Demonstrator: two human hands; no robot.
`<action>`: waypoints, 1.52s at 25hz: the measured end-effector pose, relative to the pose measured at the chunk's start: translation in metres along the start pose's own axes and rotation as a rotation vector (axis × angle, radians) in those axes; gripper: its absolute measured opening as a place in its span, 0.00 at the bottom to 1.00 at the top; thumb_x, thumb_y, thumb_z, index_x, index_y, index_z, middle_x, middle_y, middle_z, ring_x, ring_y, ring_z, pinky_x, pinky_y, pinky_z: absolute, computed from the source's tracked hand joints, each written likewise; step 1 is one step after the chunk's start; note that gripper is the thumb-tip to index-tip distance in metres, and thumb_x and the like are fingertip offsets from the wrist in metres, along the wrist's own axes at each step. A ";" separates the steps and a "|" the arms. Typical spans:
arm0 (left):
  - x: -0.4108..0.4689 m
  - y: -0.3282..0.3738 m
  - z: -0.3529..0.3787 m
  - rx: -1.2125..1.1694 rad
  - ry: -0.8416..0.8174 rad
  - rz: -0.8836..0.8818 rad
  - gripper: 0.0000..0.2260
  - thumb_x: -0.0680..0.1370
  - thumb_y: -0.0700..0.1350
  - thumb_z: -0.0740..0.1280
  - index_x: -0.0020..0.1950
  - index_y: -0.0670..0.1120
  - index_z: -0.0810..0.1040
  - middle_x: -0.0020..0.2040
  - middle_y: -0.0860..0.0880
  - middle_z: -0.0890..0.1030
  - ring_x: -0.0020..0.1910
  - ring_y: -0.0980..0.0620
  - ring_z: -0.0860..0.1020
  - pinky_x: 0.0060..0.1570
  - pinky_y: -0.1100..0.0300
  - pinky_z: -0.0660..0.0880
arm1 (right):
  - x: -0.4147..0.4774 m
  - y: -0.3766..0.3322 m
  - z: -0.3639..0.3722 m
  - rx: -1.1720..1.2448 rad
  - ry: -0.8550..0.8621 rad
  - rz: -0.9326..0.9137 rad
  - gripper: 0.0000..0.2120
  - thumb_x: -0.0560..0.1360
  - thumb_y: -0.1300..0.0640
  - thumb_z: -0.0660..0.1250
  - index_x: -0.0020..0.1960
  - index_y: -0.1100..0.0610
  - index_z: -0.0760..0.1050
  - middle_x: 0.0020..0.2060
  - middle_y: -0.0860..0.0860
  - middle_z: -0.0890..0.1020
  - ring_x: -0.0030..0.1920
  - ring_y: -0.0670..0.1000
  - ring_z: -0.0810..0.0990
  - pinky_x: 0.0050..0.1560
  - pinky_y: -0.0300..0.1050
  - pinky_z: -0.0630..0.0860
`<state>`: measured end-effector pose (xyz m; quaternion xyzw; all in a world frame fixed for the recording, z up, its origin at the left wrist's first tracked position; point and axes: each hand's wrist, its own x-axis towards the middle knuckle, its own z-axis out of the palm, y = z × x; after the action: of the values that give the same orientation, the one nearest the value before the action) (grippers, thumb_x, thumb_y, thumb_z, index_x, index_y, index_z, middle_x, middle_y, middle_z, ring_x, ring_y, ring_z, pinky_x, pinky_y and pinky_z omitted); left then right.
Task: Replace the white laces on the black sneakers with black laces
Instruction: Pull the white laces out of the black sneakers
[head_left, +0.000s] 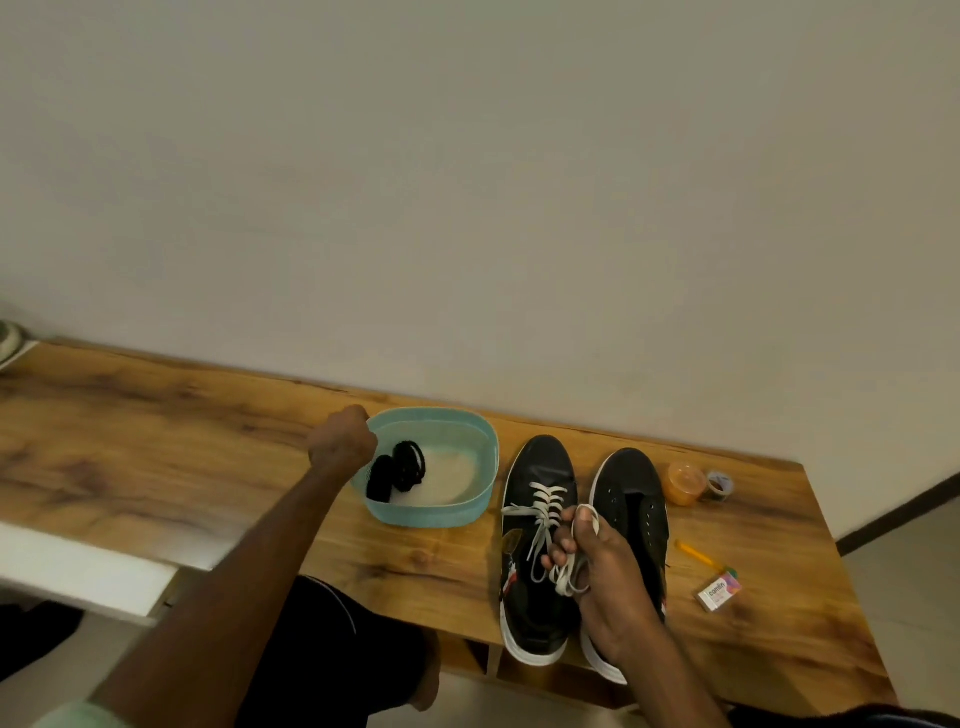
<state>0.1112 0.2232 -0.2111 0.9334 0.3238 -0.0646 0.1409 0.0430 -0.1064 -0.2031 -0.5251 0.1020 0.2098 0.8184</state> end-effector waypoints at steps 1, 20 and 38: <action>0.008 0.001 -0.001 0.017 0.026 0.024 0.14 0.77 0.40 0.60 0.61 0.48 0.76 0.55 0.44 0.81 0.49 0.43 0.80 0.44 0.53 0.78 | 0.000 -0.001 -0.001 -0.007 0.001 0.005 0.14 0.84 0.53 0.55 0.52 0.63 0.73 0.30 0.52 0.69 0.31 0.49 0.70 0.38 0.46 0.74; -0.008 0.008 0.009 -0.053 -0.285 -0.001 0.21 0.79 0.53 0.66 0.62 0.37 0.71 0.50 0.42 0.81 0.46 0.43 0.84 0.44 0.51 0.82 | 0.012 -0.011 0.033 -0.100 -0.101 0.171 0.19 0.79 0.49 0.60 0.56 0.65 0.75 0.30 0.53 0.70 0.30 0.49 0.72 0.39 0.49 0.74; 0.004 -0.001 0.006 -0.128 -0.137 0.078 0.10 0.81 0.45 0.64 0.55 0.38 0.77 0.48 0.38 0.83 0.45 0.42 0.83 0.46 0.47 0.82 | 0.175 0.049 0.165 -1.863 -0.682 -0.047 0.17 0.80 0.56 0.65 0.67 0.60 0.72 0.59 0.58 0.79 0.56 0.57 0.78 0.49 0.46 0.72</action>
<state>0.1131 0.2246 -0.2178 0.9278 0.2801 -0.1017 0.2244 0.1680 0.1012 -0.2401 -0.8722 -0.3548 0.3298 0.0682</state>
